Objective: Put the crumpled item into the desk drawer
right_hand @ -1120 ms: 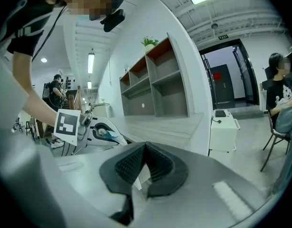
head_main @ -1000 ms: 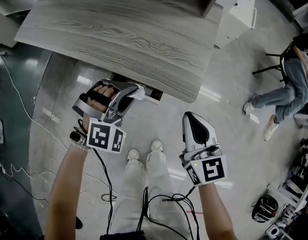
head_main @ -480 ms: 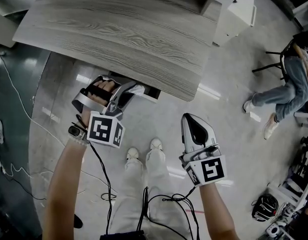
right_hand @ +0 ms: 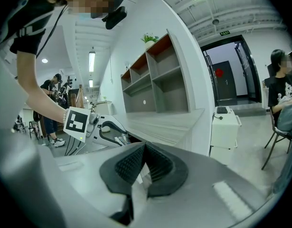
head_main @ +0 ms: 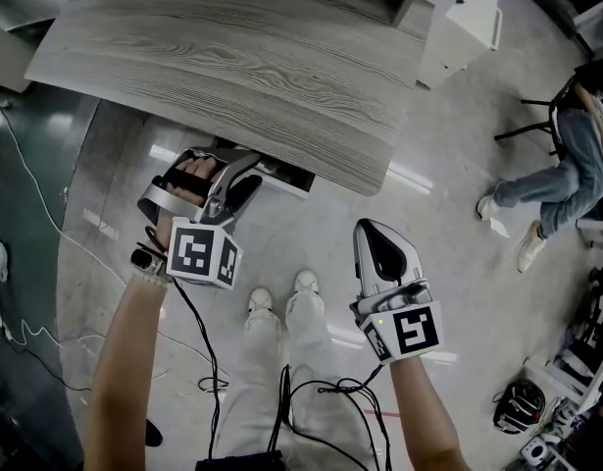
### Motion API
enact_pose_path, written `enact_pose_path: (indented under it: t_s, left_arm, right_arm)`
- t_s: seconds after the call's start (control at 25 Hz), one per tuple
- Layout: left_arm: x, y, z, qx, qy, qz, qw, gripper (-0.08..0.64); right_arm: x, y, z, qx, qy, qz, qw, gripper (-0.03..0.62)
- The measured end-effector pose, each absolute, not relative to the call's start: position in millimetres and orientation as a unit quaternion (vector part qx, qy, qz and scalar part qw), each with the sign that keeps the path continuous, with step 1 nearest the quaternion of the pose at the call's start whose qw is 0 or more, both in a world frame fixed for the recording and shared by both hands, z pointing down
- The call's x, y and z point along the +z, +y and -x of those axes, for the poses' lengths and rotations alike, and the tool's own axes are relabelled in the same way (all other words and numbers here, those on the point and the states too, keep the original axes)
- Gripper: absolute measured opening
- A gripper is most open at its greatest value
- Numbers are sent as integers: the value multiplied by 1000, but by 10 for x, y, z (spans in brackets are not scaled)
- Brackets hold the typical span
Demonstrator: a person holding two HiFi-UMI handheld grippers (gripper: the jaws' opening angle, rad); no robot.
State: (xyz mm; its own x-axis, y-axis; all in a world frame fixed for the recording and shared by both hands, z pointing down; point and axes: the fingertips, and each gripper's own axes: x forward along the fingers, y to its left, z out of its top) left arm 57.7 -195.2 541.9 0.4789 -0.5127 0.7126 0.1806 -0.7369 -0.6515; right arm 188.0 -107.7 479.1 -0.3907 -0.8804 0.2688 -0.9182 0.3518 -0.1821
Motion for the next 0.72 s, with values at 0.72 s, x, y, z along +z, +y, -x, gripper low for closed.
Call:
enact_pose_path:
  t_s: [0.72]
  left_arm:
    - [4498, -1657, -422, -411, 234, 839, 270, 15]
  right_arm:
    - [4164, -1077, -1716, 95, -832, -540, 78, 9]
